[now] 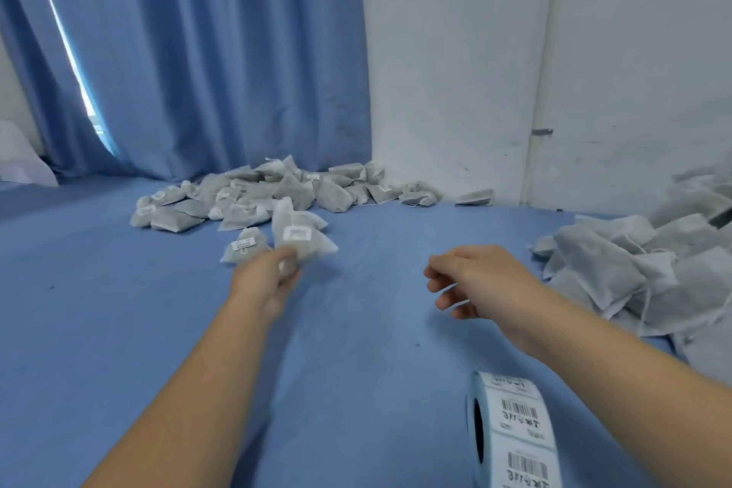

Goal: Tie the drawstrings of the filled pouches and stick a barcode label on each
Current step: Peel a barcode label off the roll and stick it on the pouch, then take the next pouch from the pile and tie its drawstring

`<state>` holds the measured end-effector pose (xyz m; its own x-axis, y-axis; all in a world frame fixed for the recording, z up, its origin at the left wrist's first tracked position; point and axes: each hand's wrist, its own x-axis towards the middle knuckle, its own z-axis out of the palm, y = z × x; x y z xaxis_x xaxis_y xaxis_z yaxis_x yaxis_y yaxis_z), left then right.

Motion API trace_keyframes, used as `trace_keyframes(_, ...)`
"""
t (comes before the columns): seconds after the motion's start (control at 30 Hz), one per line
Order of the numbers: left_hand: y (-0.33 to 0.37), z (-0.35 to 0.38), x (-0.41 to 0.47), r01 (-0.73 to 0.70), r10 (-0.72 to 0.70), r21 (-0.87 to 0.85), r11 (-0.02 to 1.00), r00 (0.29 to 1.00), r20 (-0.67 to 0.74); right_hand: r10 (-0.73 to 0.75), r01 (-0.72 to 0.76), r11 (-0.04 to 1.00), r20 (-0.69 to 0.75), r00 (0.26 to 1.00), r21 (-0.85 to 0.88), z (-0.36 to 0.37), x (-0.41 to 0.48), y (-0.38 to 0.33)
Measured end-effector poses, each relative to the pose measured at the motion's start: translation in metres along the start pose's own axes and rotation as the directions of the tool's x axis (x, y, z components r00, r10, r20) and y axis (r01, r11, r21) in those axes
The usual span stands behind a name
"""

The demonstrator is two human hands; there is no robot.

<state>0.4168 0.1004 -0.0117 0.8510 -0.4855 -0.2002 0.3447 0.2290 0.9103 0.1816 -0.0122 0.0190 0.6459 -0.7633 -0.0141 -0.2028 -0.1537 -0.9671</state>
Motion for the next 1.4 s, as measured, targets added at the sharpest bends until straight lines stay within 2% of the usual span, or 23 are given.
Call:
trace_keyframes(0.13,-0.005,-0.005,0.028,0.044,-0.048,-0.071,0.997,0.997,-0.062,0.009,-0.010,1.000,-0.029,1.000,-0.022,-0.011,0.012,0.009)
trace_keyframes(0.27,-0.024,-0.007,0.024,0.029,-0.033,-0.079,0.996,0.998,-0.048,0.033,-0.035,0.998,-0.049,0.998,-0.043,-0.024,0.010,0.021)
trace_keyframes(0.4,-0.020,0.004,-0.004,-0.032,0.045,0.159,0.987,0.996,-0.078,0.057,-0.058,0.998,-0.092,0.994,-0.005,-0.036,-0.003,0.030)
trace_keyframes(0.53,-0.014,0.033,-0.060,-0.119,0.095,0.241,0.963,0.990,0.107,0.074,-0.071,0.997,-0.104,0.992,0.037,-0.052,-0.033,0.033)
trace_keyframes(0.67,-0.020,0.067,-0.132,-0.267,0.178,0.289,0.919,0.937,0.300,0.080,-0.064,0.990,-0.130,0.988,0.126,-0.079,-0.075,0.046)
trace_keyframes(0.83,-0.034,0.116,-0.227,-0.384,0.199,0.273,0.882,0.828,0.524,0.070,-0.033,0.983,-0.205,0.976,0.179,-0.122,-0.131,0.071)
trace_keyframes(0.97,-0.058,0.159,-0.289,-0.481,0.227,0.218,0.849,0.705,0.672,0.043,0.025,0.975,-0.296,0.954,0.221,-0.156,-0.171,0.092)
trace_keyframes(1.07,-0.096,0.191,-0.315,-0.470,0.171,0.261,0.843,0.695,0.698,0.064,0.051,0.960,-0.394,0.917,0.275,-0.179,-0.192,0.108)
trace_keyframes(1.2,-0.160,0.214,-0.316,-0.442,0.085,0.432,0.786,0.770,0.633,0.169,0.026,0.942,-0.539,0.825,0.336,-0.207,-0.205,0.123)
trace_keyframes(1.27,-0.182,0.210,-0.309,-0.437,0.084,0.474,0.764,0.796,0.599,0.196,0.022,0.941,-0.598,0.778,0.337,-0.218,-0.205,0.129)
trace_keyframes(1.33,-0.193,0.206,-0.303,-0.449,0.113,0.469,0.761,0.803,0.585,0.185,-0.011,0.966,-0.663,0.725,0.258,-0.227,-0.202,0.136)
trace_keyframes(1.4,-0.197,0.206,-0.300,-0.425,0.106,0.439,0.792,0.803,0.587,0.092,-0.063,0.996,-0.739,0.668,0.068,-0.237,-0.197,0.140)
